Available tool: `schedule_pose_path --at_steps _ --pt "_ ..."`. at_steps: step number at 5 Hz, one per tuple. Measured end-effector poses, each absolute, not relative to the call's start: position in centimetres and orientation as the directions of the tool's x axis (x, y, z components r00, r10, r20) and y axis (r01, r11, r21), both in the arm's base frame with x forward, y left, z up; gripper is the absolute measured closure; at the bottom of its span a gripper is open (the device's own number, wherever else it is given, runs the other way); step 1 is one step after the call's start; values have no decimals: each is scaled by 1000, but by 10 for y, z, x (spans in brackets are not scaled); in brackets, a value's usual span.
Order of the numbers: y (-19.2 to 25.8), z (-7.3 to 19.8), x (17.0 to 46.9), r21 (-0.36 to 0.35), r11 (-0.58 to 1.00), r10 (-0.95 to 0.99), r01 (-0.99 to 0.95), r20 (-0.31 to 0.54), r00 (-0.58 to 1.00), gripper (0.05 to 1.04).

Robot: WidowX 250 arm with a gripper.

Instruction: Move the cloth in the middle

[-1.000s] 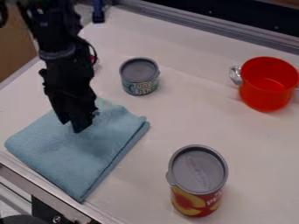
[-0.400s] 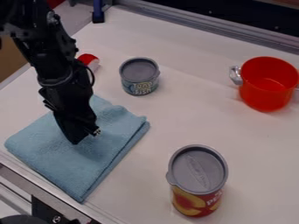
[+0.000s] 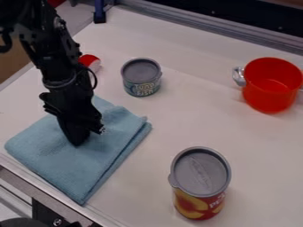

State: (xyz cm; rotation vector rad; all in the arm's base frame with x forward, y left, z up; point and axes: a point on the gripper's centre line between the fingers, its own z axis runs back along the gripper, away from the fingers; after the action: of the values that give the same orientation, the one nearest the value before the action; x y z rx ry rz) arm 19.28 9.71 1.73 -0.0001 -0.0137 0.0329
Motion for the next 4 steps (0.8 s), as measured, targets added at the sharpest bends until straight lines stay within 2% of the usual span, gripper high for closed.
schedule_pose_path --at_steps 2,4 --pt "95 11 190 1 987 -163 163 9 987 1031" --pt "77 11 185 -9 905 -426 426 20 904 1031"
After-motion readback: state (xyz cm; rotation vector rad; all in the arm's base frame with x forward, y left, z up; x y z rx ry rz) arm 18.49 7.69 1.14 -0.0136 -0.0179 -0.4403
